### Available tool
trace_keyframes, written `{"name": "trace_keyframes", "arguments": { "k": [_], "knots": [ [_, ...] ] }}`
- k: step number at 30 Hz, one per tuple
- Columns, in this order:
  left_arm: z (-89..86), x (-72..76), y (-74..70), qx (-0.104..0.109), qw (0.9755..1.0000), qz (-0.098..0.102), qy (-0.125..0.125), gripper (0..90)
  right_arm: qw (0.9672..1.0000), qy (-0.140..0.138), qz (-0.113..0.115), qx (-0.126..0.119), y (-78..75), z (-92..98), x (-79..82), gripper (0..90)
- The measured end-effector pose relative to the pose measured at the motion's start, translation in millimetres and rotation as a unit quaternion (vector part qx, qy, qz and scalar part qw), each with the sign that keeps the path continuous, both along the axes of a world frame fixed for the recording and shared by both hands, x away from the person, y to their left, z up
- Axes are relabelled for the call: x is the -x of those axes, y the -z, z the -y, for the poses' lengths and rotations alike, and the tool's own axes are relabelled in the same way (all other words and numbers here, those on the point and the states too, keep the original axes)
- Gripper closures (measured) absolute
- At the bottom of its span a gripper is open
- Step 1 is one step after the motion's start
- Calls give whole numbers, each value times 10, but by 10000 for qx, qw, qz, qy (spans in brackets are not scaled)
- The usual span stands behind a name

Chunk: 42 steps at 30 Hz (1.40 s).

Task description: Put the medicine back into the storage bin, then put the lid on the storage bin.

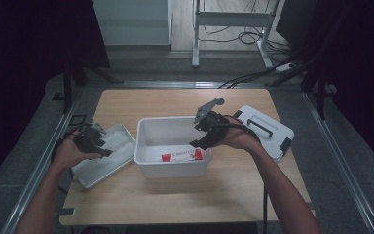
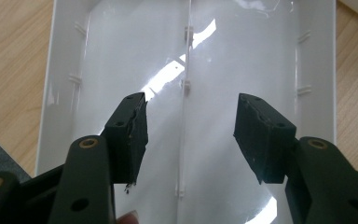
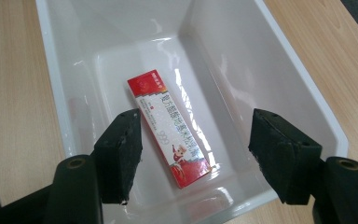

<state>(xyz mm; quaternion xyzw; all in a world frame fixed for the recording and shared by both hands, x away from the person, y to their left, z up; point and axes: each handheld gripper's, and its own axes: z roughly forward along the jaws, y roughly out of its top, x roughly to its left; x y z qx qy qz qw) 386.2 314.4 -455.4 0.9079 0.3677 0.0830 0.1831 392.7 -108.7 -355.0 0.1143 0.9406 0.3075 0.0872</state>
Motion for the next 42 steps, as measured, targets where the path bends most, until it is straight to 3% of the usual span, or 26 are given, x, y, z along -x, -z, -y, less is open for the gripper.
{"name": "trace_keyframes", "arguments": {
  "k": [9, 15, 19, 28, 33, 39, 42],
  "knots": [
    [5, -14, -6, -32, 9999, -118, 42, 480, 10000, 66, 38, -49, -29, 66, 37, 343],
    [19, -20, 37, -150, 9997, -182, 82, 503, 9998, 122, 77, -105, -46, 118, 50, 342],
    [19, -27, 82, -296, 9989, -332, 154, 536, 9999, 138, 65, -62, -33, 129, 49, 340],
    [8, -99, 171, -412, 9980, -454, 129, 657, 9999, 136, 38, -94, 12, 146, 53, 339],
    [31, -144, 242, -524, 9958, -696, 287, 731, 9997, 190, 25, -119, 32, 175, 58, 341],
    [11, -196, 242, -438, 9943, -909, 357, 887, 9995, 277, 48, -113, 39, 228, 72, 341],
    [-9, -207, 243, -373, 9941, -931, 405, 896, 9994, 313, 42, -160, 40, 258, 77, 343]
  ]
}}
